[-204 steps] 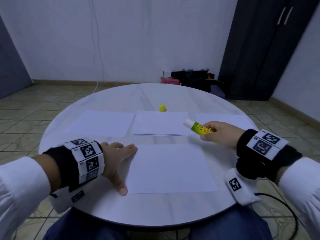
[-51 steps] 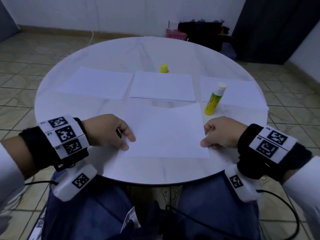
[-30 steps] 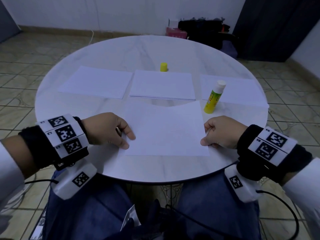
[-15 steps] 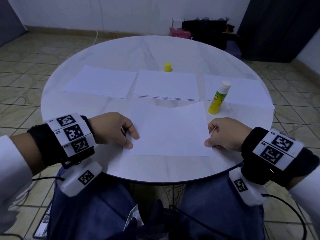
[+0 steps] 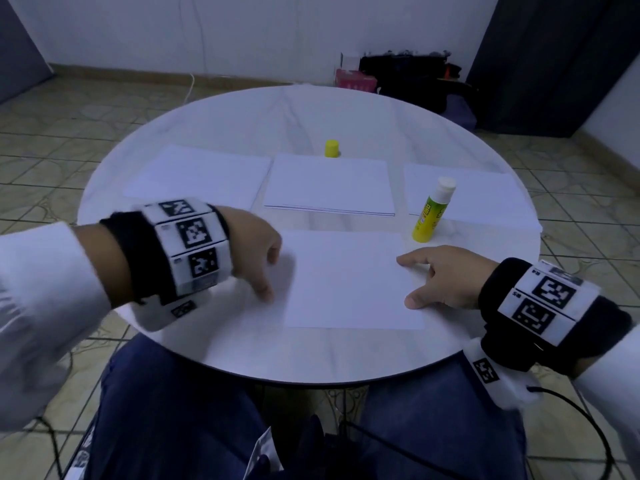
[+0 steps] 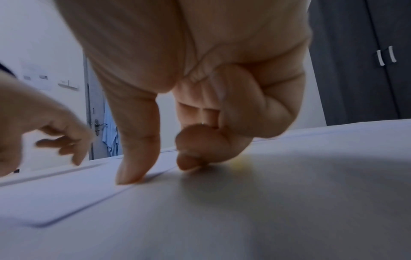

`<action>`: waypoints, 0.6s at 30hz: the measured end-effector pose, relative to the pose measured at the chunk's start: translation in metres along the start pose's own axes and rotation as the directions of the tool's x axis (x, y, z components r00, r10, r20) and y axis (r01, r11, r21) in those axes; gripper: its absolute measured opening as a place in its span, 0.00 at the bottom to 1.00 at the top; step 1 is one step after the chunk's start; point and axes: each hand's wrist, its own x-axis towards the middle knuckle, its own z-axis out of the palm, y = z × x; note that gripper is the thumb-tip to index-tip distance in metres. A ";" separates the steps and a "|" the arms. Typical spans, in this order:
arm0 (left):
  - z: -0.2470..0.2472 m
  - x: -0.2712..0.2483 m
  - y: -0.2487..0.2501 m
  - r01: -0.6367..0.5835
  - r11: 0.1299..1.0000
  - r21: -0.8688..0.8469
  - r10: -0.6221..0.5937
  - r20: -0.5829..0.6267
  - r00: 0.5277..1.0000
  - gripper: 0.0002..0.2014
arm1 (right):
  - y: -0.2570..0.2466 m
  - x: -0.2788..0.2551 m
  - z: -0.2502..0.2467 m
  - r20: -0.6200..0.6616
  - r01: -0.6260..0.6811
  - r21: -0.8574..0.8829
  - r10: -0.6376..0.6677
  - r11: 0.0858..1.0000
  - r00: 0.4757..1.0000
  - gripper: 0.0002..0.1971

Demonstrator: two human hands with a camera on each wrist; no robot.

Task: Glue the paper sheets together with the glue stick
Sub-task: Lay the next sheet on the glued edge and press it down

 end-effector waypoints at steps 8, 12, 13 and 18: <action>-0.022 0.057 0.114 -0.256 0.964 0.068 0.265 -0.217 0.940 0.61 | -0.005 -0.002 -0.002 -0.023 0.008 -0.129 -0.011 0.992 1.000 0.36; -0.009 0.065 0.132 -0.221 0.969 0.107 0.238 -0.195 0.952 0.65 | -0.008 -0.001 -0.003 -0.035 0.009 -0.170 -0.015 0.985 0.999 0.36; -0.008 0.063 0.126 -0.209 0.972 0.110 0.226 -0.172 0.959 0.66 | -0.008 -0.001 -0.003 -0.030 0.004 -0.175 -0.009 0.985 1.000 0.37; 0.000 0.042 0.065 -0.177 0.978 0.109 0.188 -0.101 0.977 0.69 | -0.010 0.000 -0.003 0.003 -0.012 -0.190 0.013 0.982 1.000 0.35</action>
